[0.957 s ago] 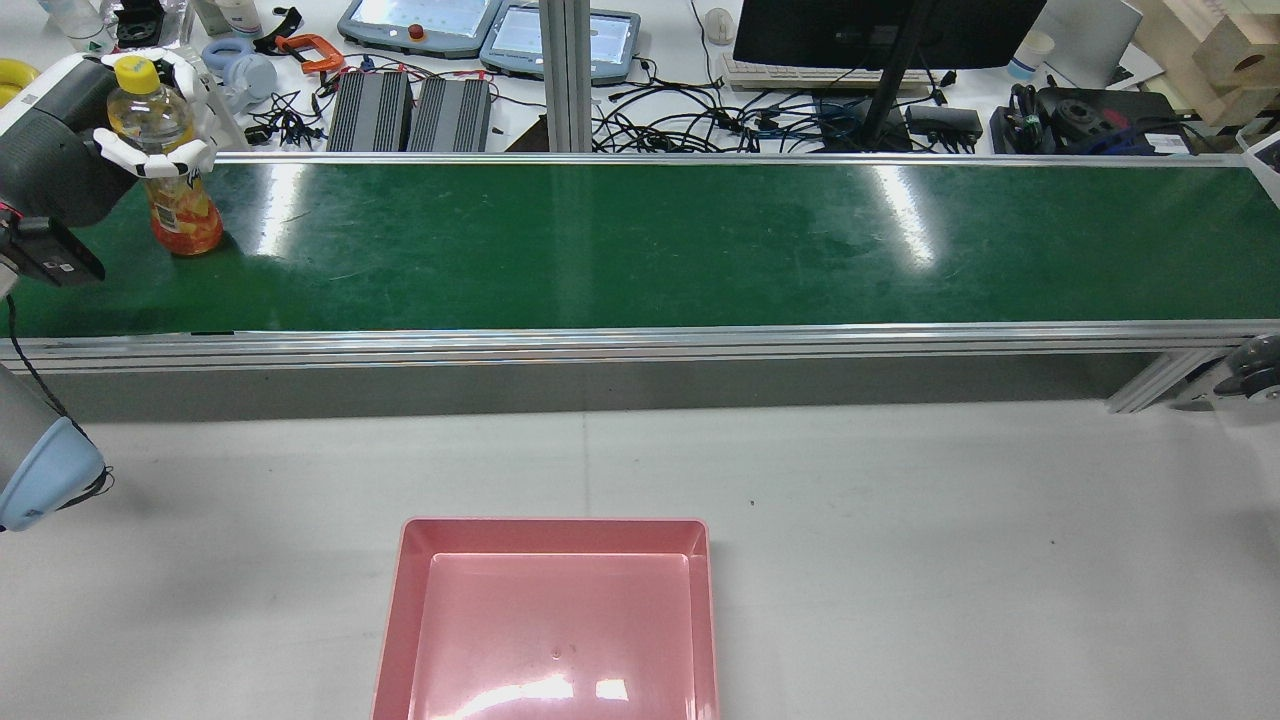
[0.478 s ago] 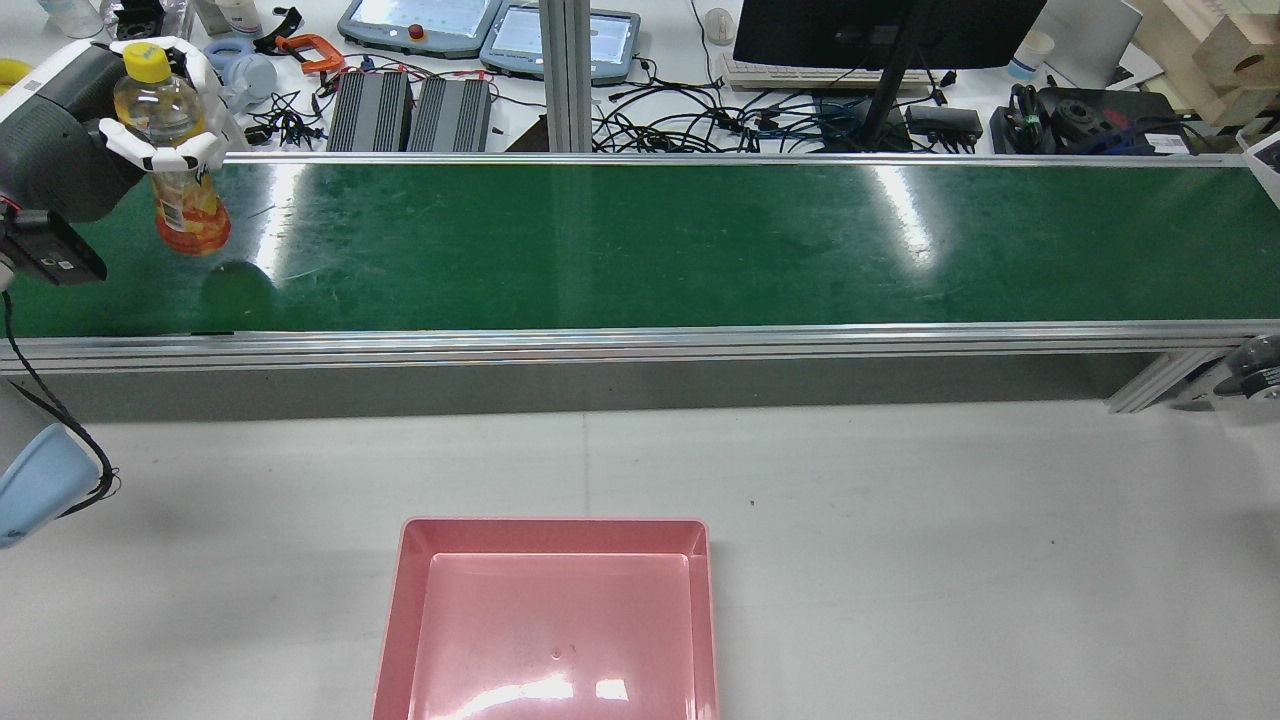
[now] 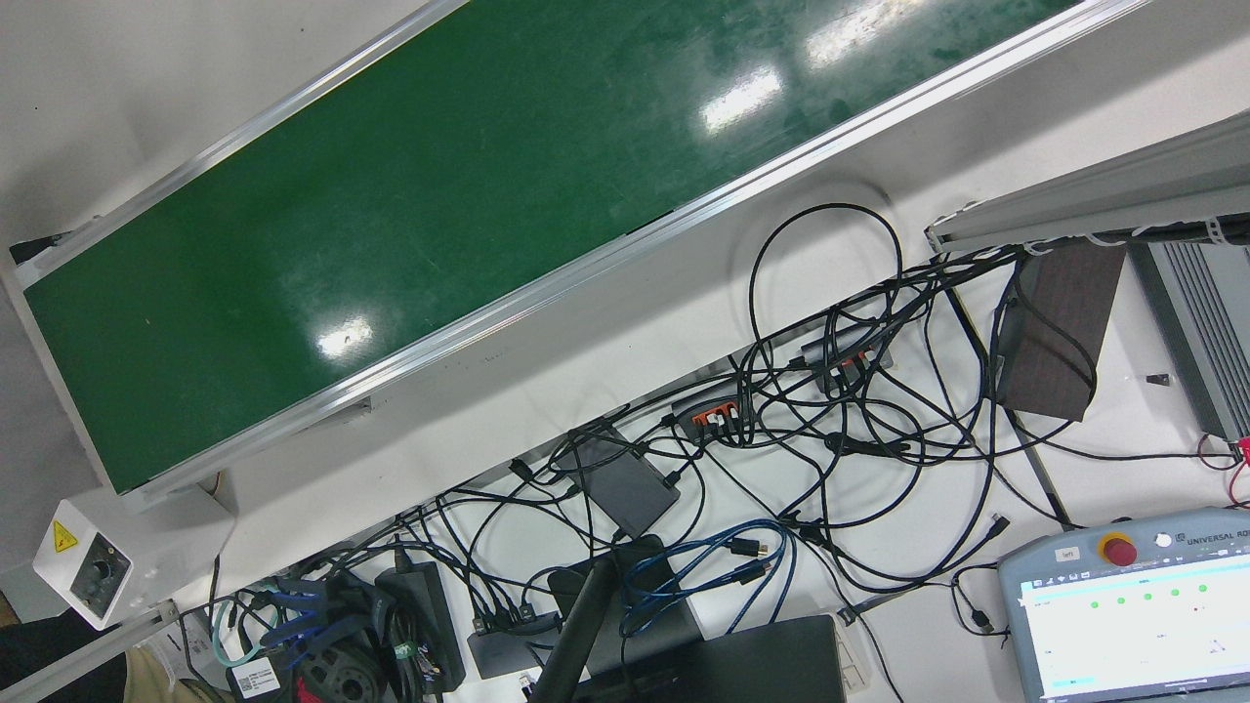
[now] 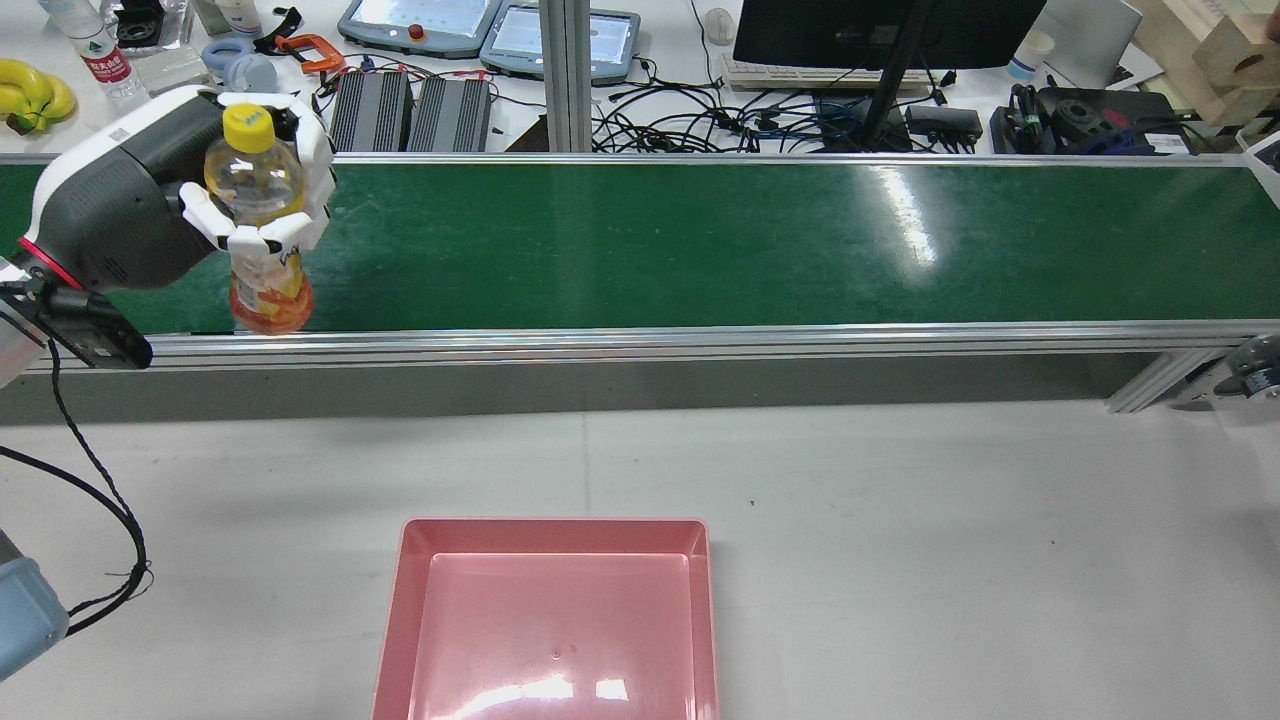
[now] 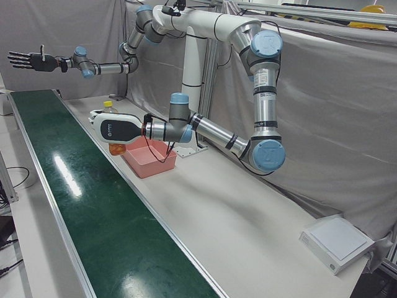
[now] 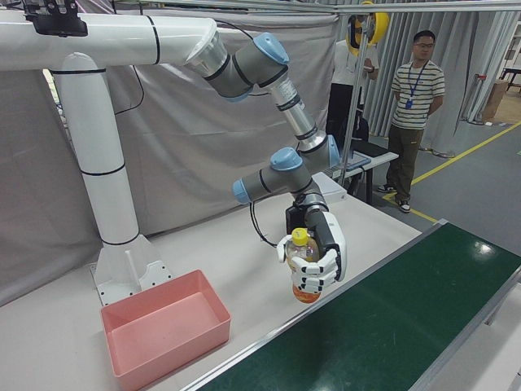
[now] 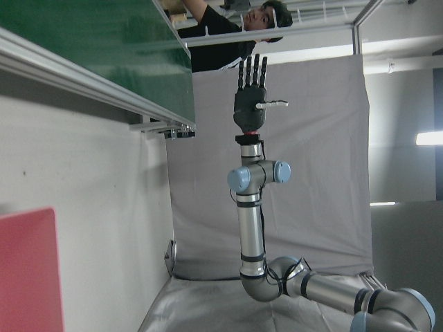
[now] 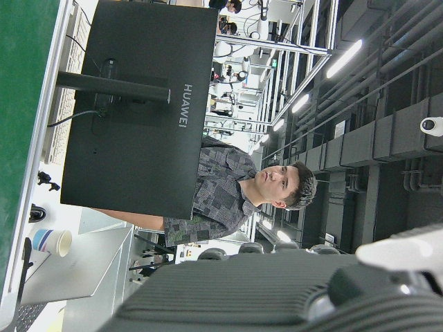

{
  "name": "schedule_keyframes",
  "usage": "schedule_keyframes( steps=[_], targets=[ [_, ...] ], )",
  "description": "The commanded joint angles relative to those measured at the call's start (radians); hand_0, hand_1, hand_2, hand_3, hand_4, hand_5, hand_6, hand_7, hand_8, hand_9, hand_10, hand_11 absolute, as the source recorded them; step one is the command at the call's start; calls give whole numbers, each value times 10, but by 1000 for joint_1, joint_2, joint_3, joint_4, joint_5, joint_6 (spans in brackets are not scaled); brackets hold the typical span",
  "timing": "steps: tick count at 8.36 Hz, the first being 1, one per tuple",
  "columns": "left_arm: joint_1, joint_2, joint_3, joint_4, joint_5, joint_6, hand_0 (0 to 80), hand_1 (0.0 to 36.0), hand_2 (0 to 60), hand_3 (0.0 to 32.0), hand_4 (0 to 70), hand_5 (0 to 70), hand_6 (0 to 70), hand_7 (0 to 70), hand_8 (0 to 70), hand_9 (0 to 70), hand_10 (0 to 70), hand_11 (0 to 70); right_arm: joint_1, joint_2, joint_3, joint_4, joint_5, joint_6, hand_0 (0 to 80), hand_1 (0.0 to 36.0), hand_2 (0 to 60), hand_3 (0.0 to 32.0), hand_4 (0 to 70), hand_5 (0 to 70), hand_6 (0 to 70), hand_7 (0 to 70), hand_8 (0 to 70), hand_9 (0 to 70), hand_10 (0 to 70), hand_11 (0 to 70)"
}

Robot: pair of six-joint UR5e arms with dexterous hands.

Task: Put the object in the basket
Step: 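Lift the bottle off the belt and carry it over the pink tray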

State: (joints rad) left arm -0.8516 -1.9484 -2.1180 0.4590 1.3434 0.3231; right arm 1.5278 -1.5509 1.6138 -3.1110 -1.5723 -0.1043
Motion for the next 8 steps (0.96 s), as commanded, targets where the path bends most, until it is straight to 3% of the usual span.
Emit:
schedule_keyframes(
  steps=[1,4,5,6,8],
  targets=[
    [200,-1,-106,27,16,123,708,243,600,0,700,700,700,700,700,700,700,700,0,0,0,0,0,0,0,0,0,0,0,0,0,0,0,0,0,0],
    [443,-12,-131,44,-120,241,722,241,600,0,700,700,700,700,700,700,700,700,0,0,0,0,0,0,0,0,0,0,0,0,0,0,0,0,0,0],
    [474,-12,-126,44,-141,260,730,244,600,0,700,700,700,700,700,700,700,700,0,0,0,0,0,0,0,0,0,0,0,0,0,0,0,0,0,0],
    [479,-12,-126,46,-141,260,747,224,600,0,700,700,700,700,700,700,700,700,0,0,0,0,0,0,0,0,0,0,0,0,0,0,0,0,0,0],
    [479,-6,-131,47,-141,260,800,122,13,0,700,700,700,700,700,700,700,700,0,0,0,0,0,0,0,0,0,0,0,0,0,0,0,0,0,0]
  ],
)
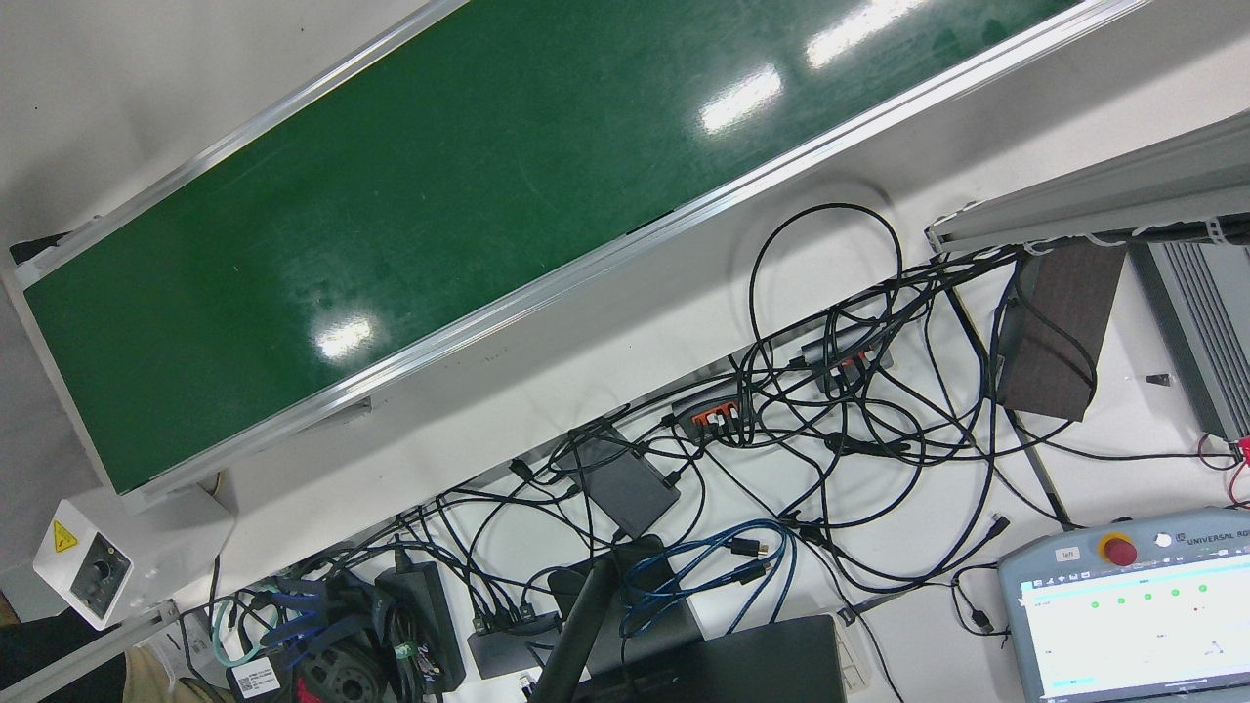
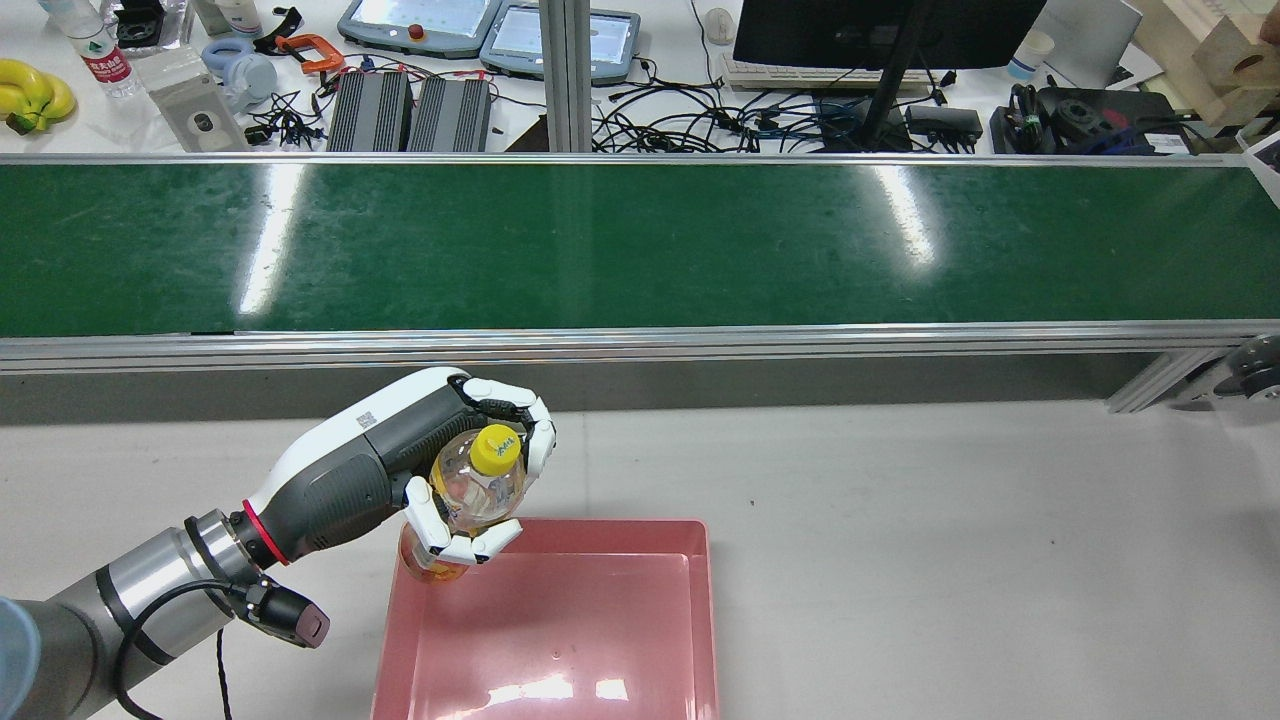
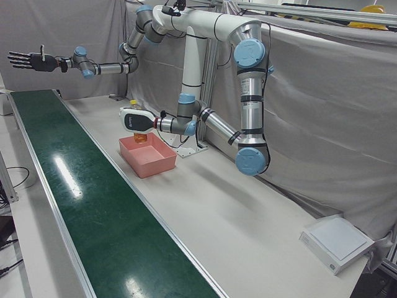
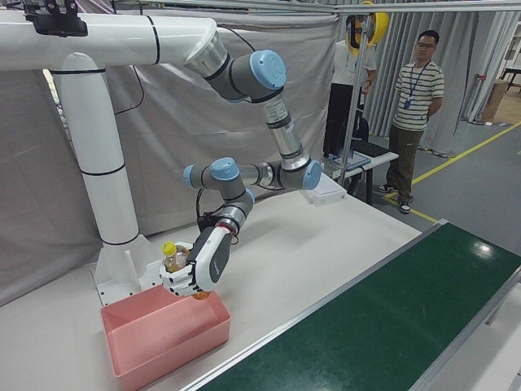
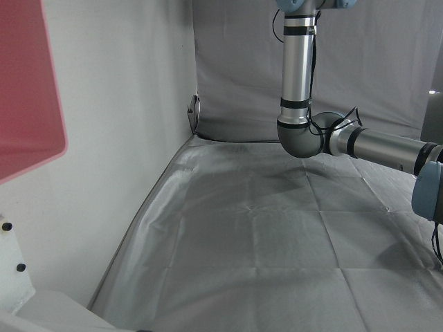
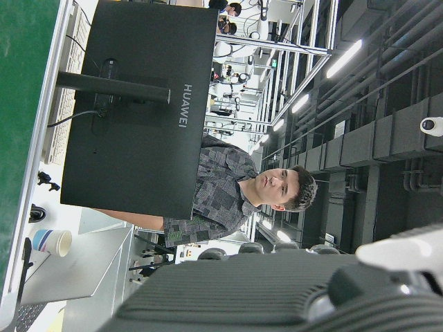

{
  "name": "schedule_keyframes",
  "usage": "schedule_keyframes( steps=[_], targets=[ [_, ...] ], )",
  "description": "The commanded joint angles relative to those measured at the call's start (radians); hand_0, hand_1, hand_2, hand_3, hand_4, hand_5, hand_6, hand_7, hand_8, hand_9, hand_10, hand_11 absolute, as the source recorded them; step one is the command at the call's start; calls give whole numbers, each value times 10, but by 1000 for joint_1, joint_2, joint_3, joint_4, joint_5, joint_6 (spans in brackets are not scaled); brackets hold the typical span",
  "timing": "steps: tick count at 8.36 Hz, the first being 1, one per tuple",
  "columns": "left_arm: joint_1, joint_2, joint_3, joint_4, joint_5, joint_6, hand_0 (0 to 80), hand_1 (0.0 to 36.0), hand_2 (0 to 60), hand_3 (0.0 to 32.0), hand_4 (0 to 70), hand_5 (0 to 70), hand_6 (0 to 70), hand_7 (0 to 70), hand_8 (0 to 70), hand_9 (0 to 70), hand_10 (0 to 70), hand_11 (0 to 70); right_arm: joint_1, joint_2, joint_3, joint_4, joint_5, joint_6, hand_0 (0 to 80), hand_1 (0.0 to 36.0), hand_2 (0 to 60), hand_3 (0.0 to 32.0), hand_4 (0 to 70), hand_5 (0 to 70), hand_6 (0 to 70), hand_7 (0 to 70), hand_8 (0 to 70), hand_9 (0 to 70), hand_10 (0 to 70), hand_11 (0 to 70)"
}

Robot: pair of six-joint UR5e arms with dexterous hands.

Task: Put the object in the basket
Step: 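Lift the bottle off the belt and carry it over the pink tray, then open the left hand to drop the bottle into the tray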

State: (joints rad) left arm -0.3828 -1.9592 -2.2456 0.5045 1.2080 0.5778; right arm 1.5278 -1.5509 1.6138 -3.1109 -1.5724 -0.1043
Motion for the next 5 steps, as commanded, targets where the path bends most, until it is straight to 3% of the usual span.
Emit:
schedule_keyframes(
  steps=[1,2,3,4,5],
  targets=[
    [12,5,-5,0,-4,7,800,92,0,0,665,662,424,700,489,700,537,700,0,0,0,0,0,0,0,0,0,0,0,0,0,0,0,0,0,0],
    [50,2,-5,-6,1,4,800,107,0,0,179,493,221,560,304,479,443,640,0,0,0,-2,0,0,0,0,0,0,0,0,0,0,0,0,0,0],
    [86,2,-3,-4,4,7,793,118,0,0,57,333,114,320,149,258,305,458,0,0,0,0,0,0,0,0,0,0,0,0,0,0,0,0,0,0],
    [91,5,-5,-6,10,5,736,119,0,0,32,237,36,129,39,76,124,204,0,0,0,0,0,0,0,0,0,0,0,0,0,0,0,0,0,0],
    [94,3,-5,-6,10,7,702,121,0,0,24,129,6,82,0,3,45,89,0,0,0,0,0,0,0,0,0,0,0,0,0,0,0,0,0,0]
  ],
)
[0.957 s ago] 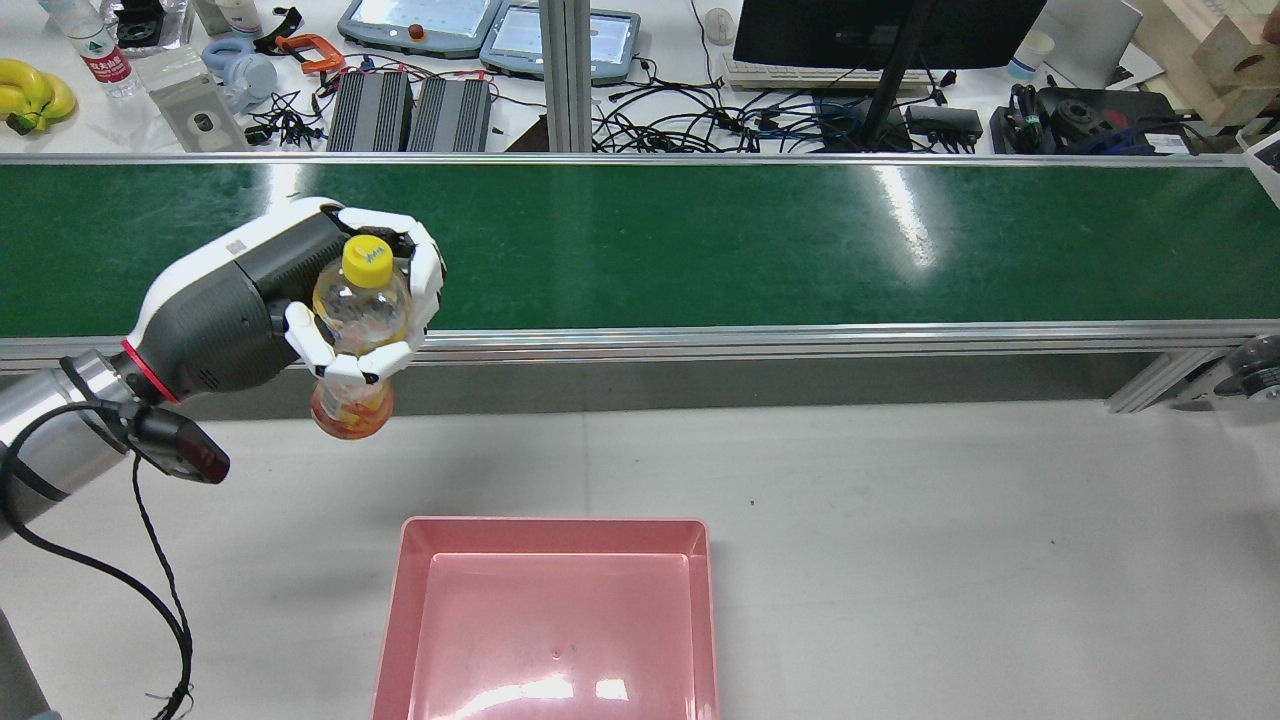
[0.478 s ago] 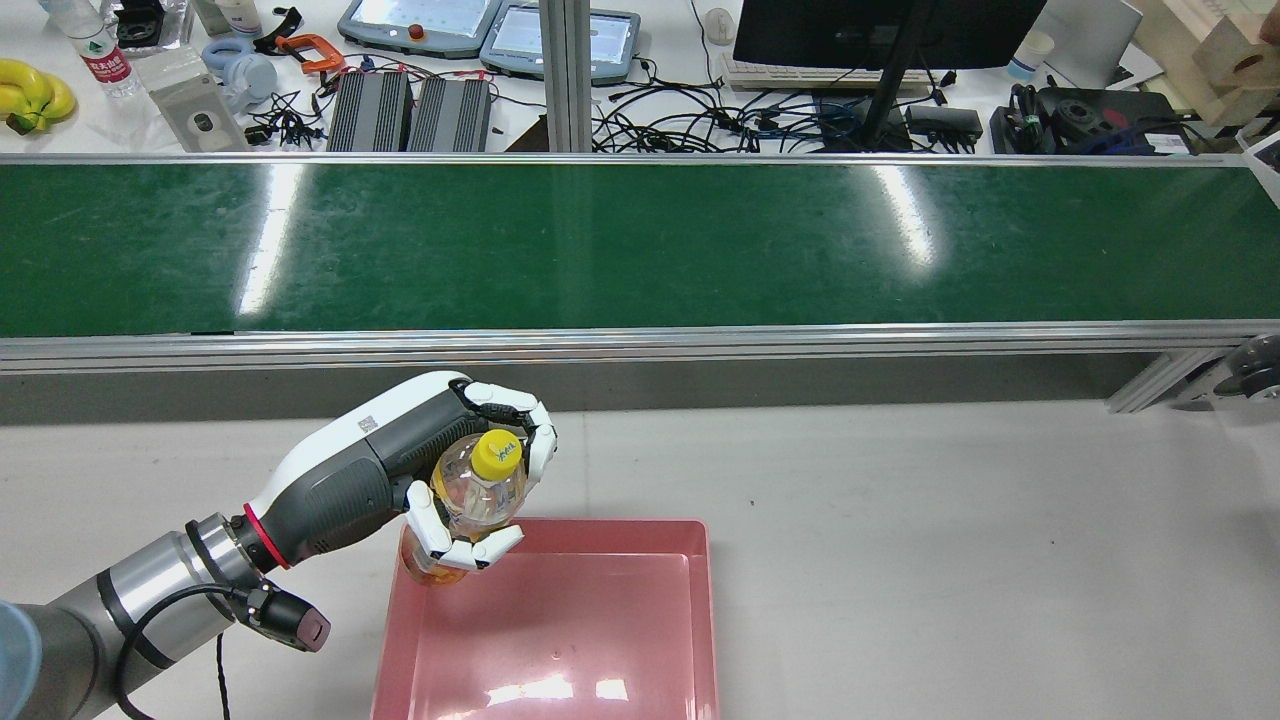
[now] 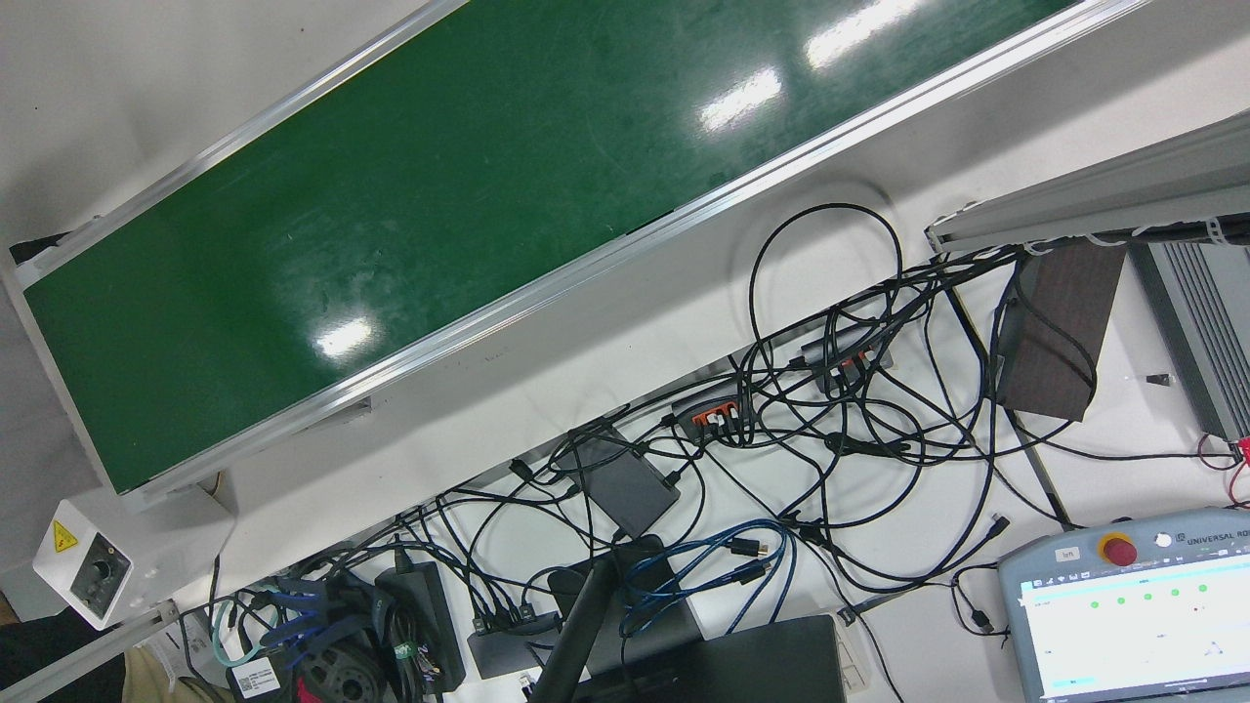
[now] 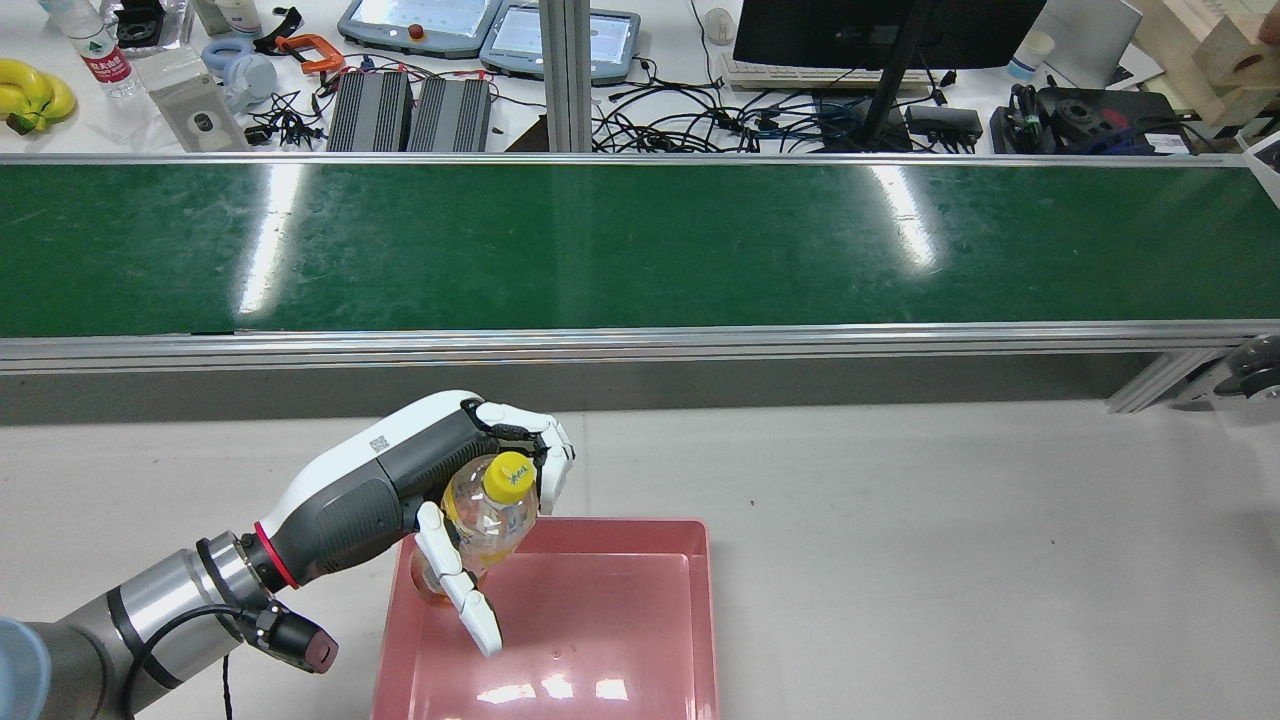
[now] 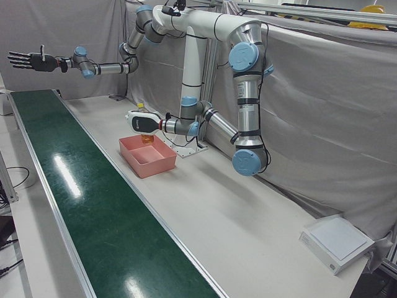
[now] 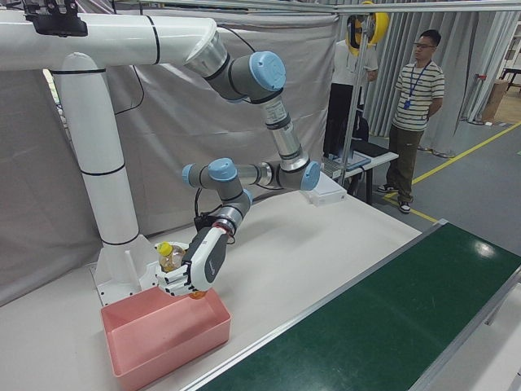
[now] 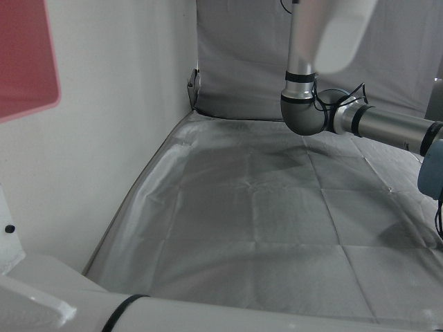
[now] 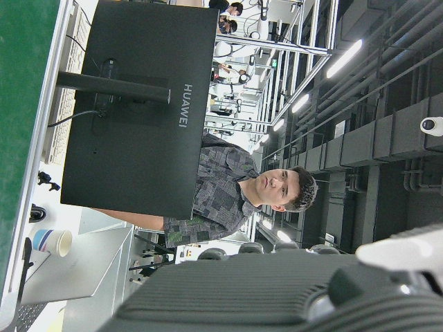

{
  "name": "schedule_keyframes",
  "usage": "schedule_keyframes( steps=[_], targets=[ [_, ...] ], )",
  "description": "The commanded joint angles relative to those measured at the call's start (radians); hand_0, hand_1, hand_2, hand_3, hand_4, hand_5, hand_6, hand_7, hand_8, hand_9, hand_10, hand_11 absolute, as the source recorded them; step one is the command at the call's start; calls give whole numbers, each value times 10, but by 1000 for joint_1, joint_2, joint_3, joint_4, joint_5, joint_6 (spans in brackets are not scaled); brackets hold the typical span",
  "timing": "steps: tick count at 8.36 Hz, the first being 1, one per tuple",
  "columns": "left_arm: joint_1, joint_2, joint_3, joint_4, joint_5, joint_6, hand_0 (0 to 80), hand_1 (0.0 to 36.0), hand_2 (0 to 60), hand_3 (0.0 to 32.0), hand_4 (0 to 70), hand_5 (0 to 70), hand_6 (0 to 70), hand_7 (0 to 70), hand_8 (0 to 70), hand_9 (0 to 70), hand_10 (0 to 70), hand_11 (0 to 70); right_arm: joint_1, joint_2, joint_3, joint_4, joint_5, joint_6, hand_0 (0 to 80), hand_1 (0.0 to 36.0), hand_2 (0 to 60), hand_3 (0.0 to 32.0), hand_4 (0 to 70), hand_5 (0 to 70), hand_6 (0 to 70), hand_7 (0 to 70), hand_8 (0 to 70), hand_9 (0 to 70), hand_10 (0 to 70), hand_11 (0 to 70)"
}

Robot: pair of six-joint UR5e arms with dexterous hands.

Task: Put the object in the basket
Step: 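Open the left hand to drop the bottle into the tray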

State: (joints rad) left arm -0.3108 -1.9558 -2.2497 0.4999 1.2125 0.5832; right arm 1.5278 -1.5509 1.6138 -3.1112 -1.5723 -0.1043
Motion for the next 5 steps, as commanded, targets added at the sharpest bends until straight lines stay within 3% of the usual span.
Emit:
schedule_keyframes(
  steps=[1,3,5],
  targets=[
    [27,-2,-2,-1,6,0,740,130,0,0,14,59,0,63,0,0,30,70,0,0,0,-1,0,0,0,0,0,0,0,0,0,0,0,0,0,0],
    [26,-2,-2,-1,6,0,788,142,0,0,0,0,0,41,0,0,2,28,0,0,0,0,0,0,0,0,0,0,0,0,0,0,0,0,0,0],
    [26,-3,-2,0,6,-2,749,137,0,4,0,0,0,32,0,0,0,2,0,0,0,-1,0,0,0,0,0,0,0,0,0,0,0,0,0,0]
  ],
)
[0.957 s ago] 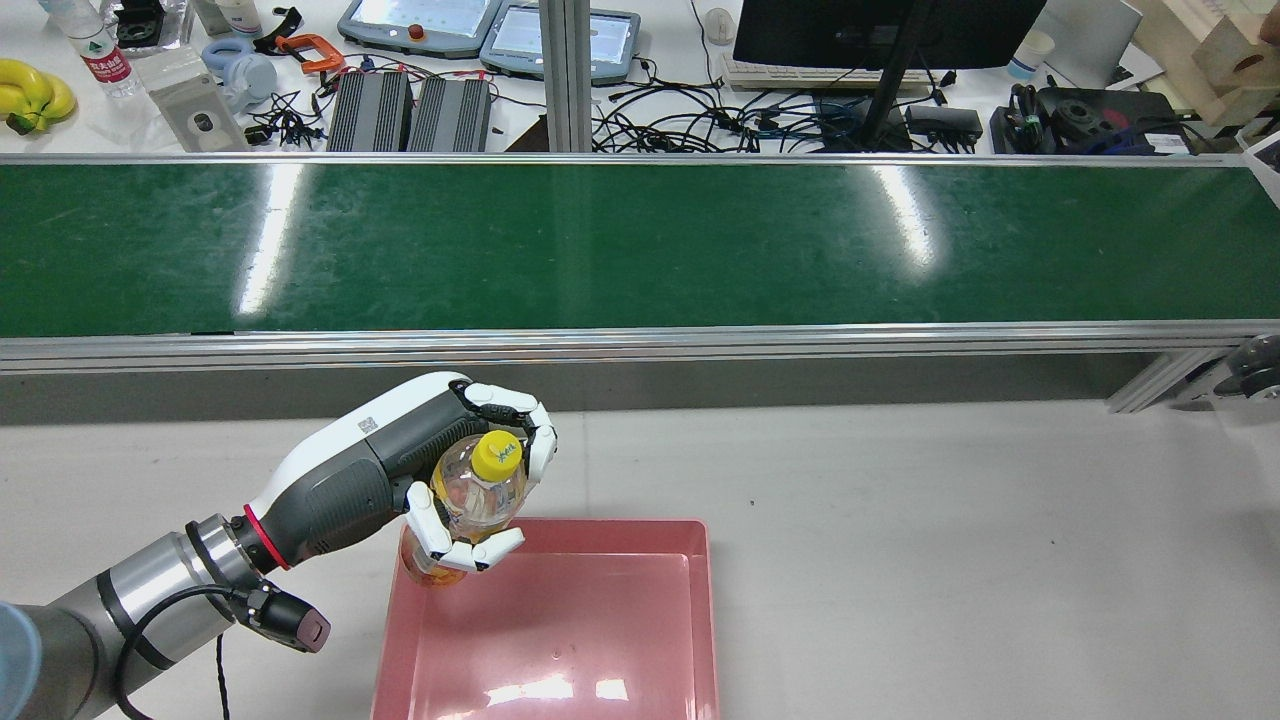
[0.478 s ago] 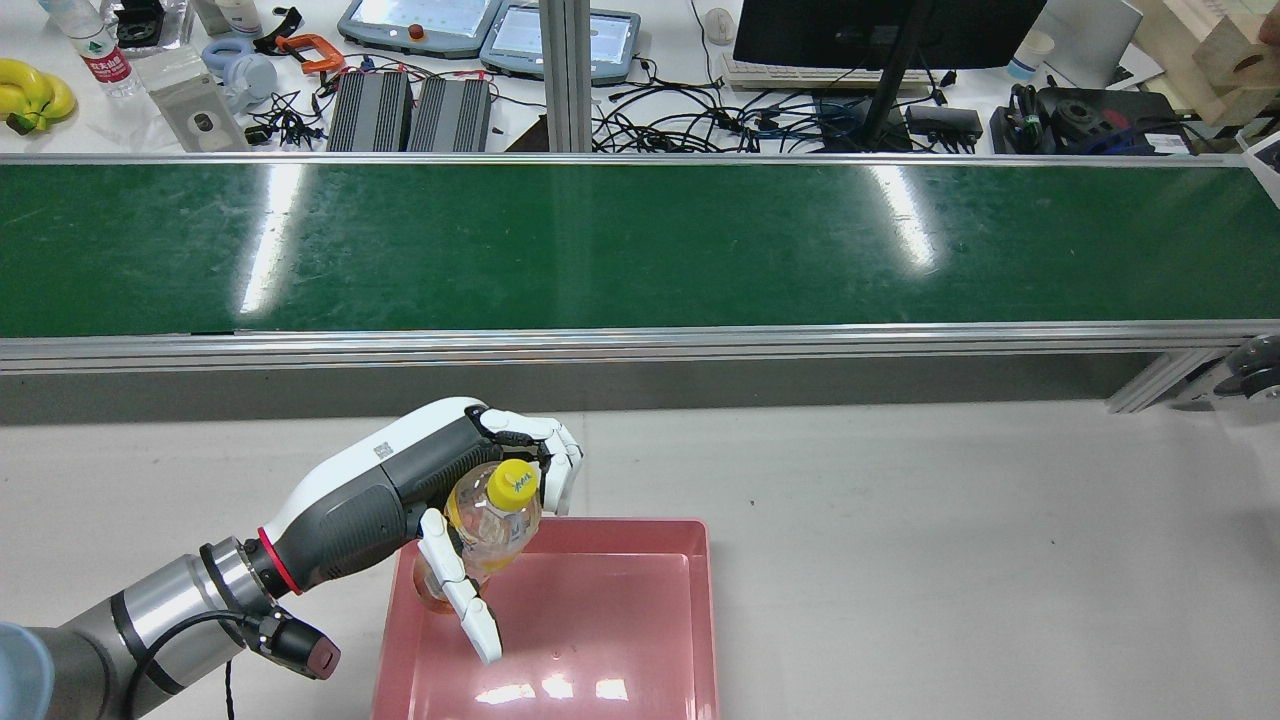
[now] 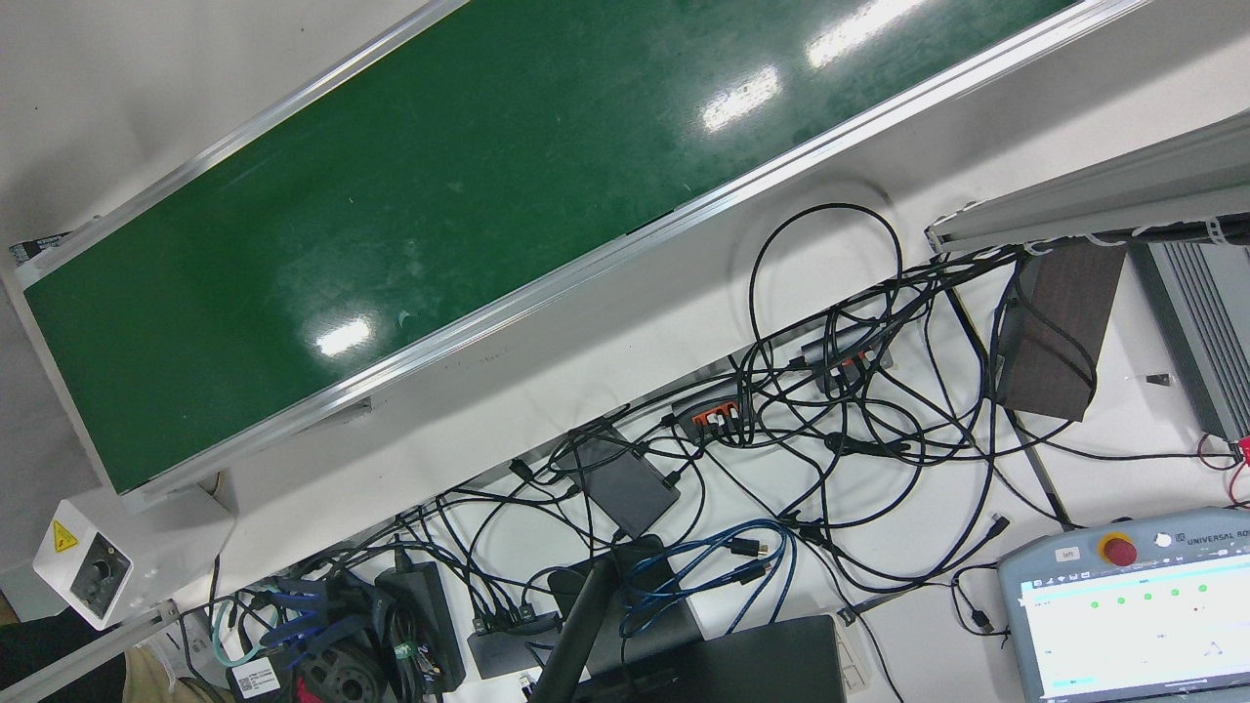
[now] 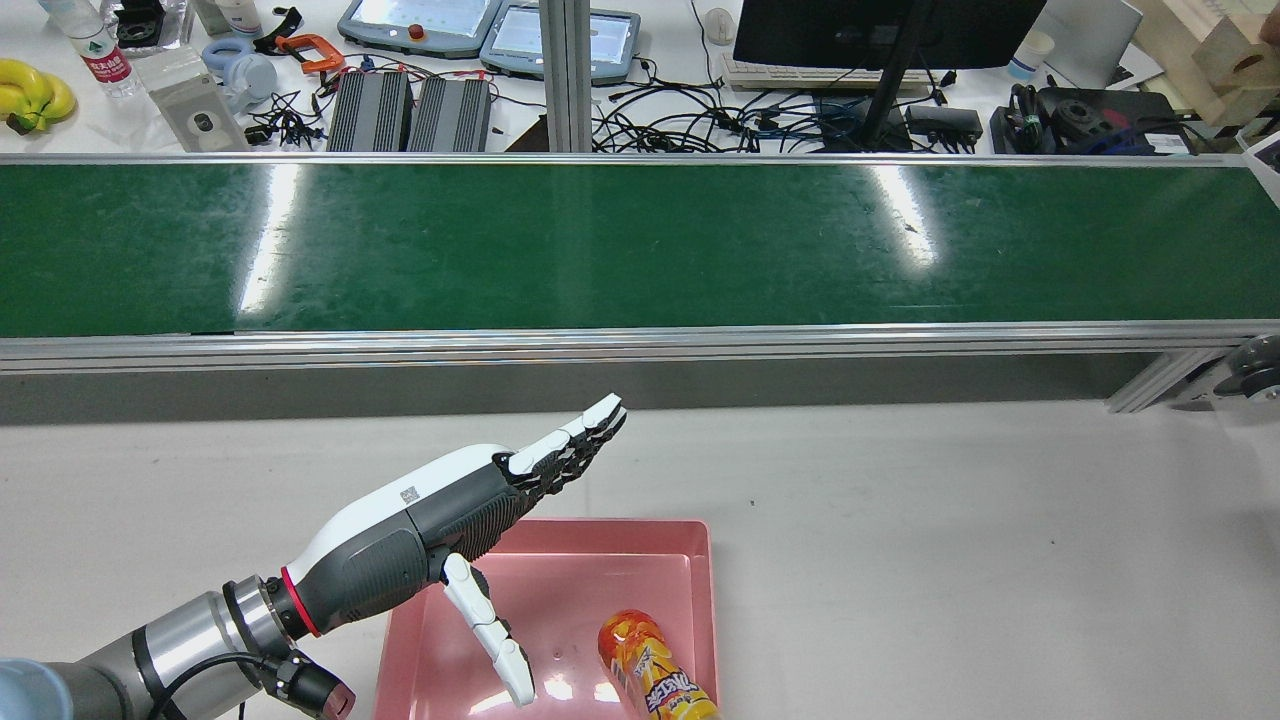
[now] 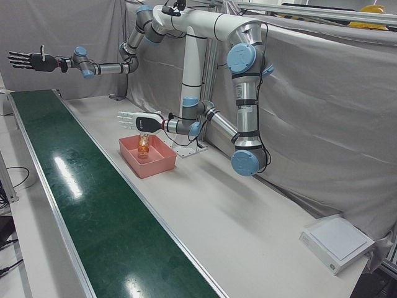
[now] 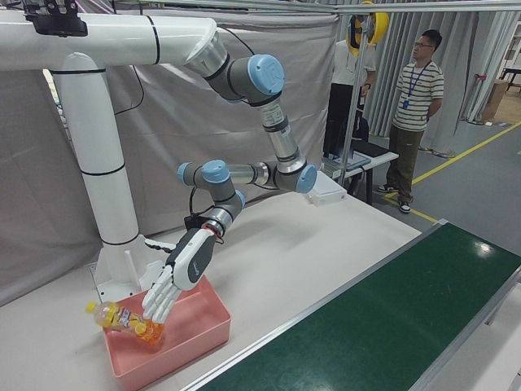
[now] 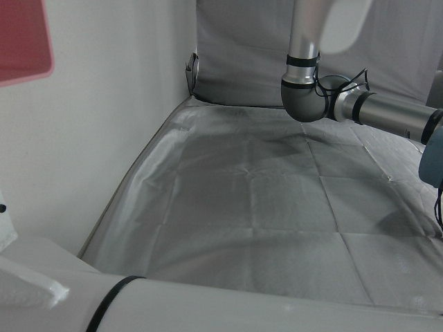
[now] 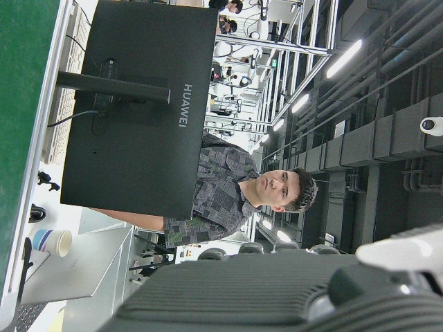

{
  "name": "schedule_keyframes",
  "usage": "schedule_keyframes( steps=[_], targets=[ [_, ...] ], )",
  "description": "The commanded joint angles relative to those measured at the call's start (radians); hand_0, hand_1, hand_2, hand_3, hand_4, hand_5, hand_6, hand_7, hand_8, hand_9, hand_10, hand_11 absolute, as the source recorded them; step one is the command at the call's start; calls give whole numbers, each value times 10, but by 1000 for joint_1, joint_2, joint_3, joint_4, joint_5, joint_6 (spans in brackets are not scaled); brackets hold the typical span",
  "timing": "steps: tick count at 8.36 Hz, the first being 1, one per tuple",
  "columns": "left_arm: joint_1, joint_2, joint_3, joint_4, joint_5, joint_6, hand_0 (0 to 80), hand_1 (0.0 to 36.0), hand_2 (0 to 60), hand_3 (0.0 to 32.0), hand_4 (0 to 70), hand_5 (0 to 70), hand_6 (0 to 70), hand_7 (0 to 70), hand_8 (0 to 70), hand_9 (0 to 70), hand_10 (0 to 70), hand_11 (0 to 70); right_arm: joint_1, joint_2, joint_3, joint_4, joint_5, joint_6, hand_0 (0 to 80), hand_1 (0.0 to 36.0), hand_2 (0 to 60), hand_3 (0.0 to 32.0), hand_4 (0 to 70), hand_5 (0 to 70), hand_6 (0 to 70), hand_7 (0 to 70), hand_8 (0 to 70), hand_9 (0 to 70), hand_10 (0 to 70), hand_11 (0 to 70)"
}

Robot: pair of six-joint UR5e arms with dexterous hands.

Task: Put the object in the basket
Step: 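Open the left hand to drop the bottle into the tray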

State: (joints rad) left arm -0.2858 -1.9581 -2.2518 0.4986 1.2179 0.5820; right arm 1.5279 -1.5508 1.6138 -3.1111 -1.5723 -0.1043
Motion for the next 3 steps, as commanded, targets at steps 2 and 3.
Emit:
schedule_keyframes(
  steps=[2,3],
  targets=[
    [1,-1,0,2,0,-2,757,140,0,0,0,0,0,28,0,0,0,0,0,0,0,0,0,0,0,0,0,0,0,0,0,0,0,0,0,0],
    [1,-1,0,2,0,-2,770,142,0,0,0,0,0,26,0,0,0,0,0,0,0,0,0,0,0,0,0,0,0,0,0,0,0,0,0,0]
  ],
)
